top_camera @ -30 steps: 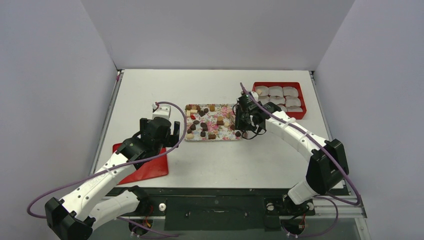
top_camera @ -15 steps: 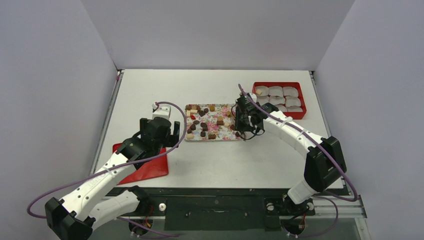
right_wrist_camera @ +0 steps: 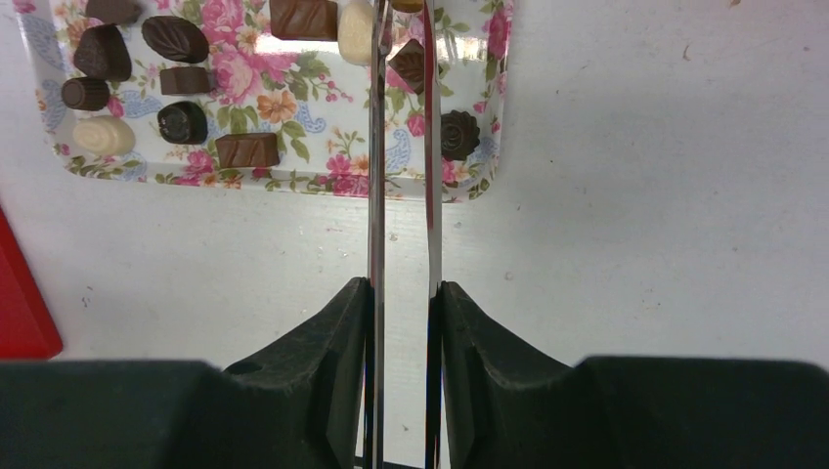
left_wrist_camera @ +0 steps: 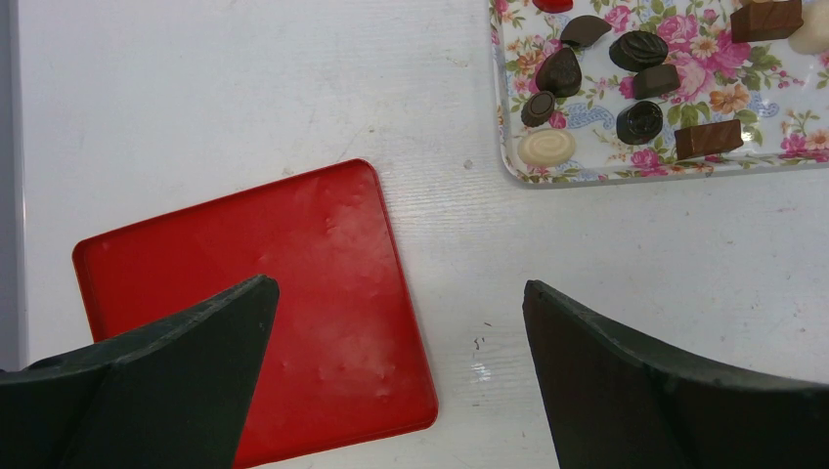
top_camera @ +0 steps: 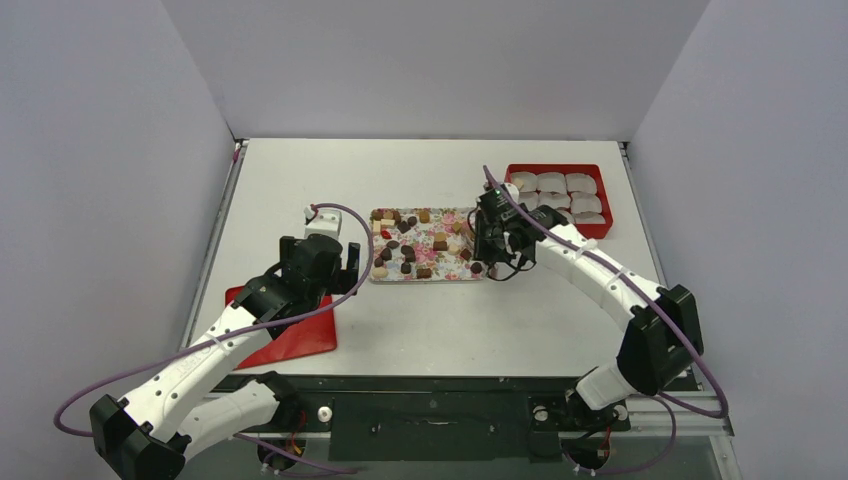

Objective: Pack the chocolate

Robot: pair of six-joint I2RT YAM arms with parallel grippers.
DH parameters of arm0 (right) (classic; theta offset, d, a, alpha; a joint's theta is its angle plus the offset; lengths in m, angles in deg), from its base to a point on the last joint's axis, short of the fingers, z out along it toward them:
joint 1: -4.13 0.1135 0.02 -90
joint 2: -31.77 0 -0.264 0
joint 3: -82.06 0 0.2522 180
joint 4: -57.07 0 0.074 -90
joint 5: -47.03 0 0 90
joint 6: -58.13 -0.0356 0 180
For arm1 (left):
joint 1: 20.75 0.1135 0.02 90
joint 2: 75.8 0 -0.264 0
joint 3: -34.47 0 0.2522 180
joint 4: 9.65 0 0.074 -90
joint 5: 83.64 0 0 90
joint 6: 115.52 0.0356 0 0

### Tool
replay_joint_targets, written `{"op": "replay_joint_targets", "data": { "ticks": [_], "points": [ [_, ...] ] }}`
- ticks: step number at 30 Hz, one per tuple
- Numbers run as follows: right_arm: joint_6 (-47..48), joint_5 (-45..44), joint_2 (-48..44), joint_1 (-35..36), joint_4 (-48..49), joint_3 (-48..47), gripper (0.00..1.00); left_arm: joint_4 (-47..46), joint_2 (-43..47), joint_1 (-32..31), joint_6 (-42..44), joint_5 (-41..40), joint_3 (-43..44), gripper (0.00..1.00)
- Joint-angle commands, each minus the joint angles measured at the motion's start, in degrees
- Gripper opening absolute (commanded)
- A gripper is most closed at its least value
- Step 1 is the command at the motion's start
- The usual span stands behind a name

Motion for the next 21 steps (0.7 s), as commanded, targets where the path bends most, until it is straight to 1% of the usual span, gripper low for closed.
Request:
{"op": "replay_joint_targets", "data": {
  "ticks": [1, 7, 9, 17, 21],
  "points": [
    [-0.2, -1.6, -5.06, 0.32, -1.06, -4.29, 0.21, -0.59, 0.41, 0.32, 0.41, -0.17, 0.1, 0.96],
    [0.26, -2.94, -6.44, -0.42, -3.05, -6.68, 0.21, -0.63, 0.48, 0.32, 0.44, -0.1, 0.16, 0.96],
    [0.7, -2.85, -6.61, -2.0, -3.51, -7.66, 0.21, -0.62, 0.53, 0.36, 0.46, -0.08, 0.18, 0.96],
    [2.36, -1.46, -6.03, -13.69, -3.83, -12.79, 0.22, -0.75, 0.63, 0.34, 0.46, 0.14, 0.18, 0.96],
    [3.17, -1.69, -3.04, -20.39, -3.88, -15.74, 0.22, -0.75, 0.54, 0.36, 0.46, 0.22, 0.18, 0.96]
  ]
}}
